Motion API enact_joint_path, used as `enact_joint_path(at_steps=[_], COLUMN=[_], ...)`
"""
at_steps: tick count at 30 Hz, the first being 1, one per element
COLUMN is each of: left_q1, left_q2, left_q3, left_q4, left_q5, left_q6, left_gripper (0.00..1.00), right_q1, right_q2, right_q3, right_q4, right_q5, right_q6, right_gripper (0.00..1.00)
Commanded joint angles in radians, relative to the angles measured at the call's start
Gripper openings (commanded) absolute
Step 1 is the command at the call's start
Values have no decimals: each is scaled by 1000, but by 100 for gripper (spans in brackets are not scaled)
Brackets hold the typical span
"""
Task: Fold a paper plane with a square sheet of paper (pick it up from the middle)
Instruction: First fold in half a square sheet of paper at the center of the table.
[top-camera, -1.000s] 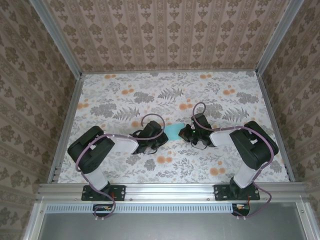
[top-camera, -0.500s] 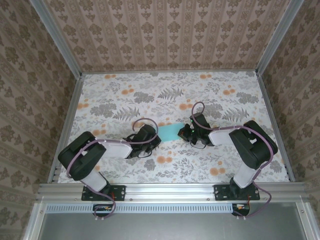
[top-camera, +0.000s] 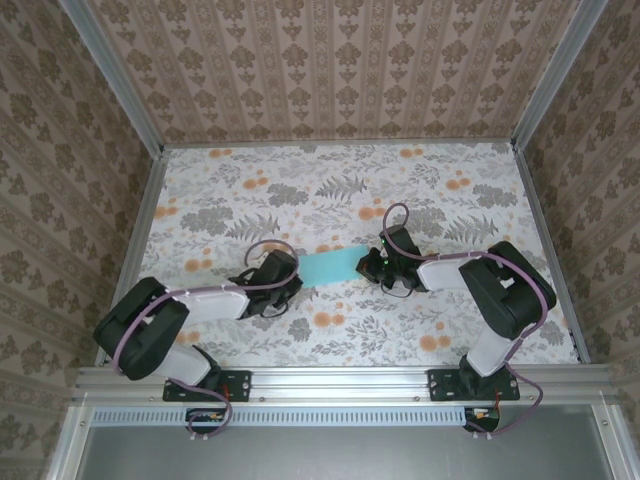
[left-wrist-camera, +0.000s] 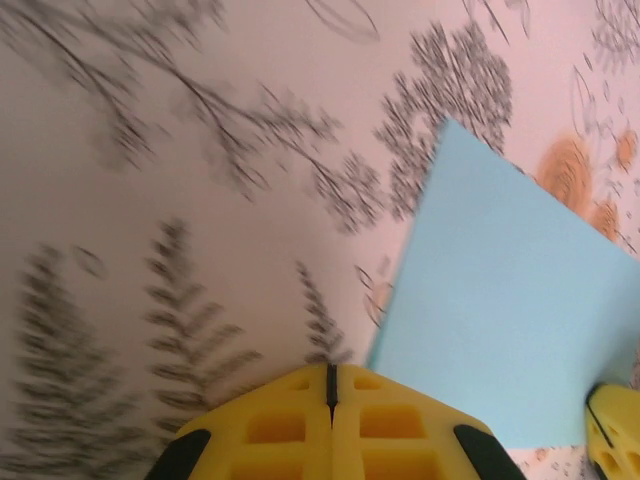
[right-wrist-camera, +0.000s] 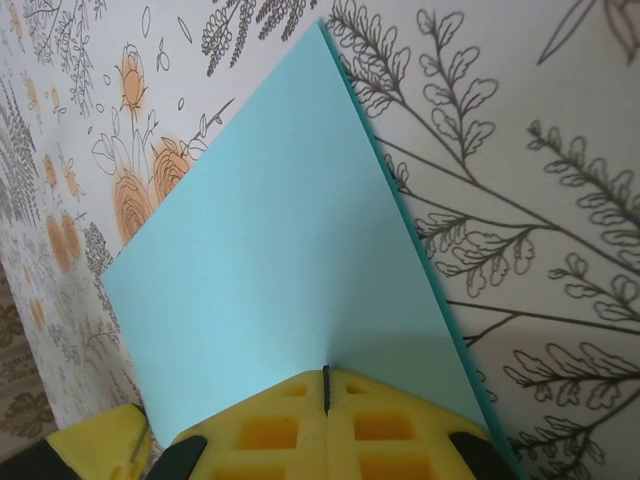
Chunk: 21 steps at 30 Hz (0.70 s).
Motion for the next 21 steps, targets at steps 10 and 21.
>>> enact_joint_path(at_steps=[10,21], left_q1=[323,497], left_q2=[-116,-139], left_q3=[178,362], left_q4=[-372,-627], left_q5=[218,221], left_q6=[468,702], left_gripper=[33,96], right_q1=[31,226], right_q2=[-120,133], right_q3=[169,531], right_q4=[-432,-638], right_q5=[146,279], right_q6=[-241,-245], right_gripper=[6,29])
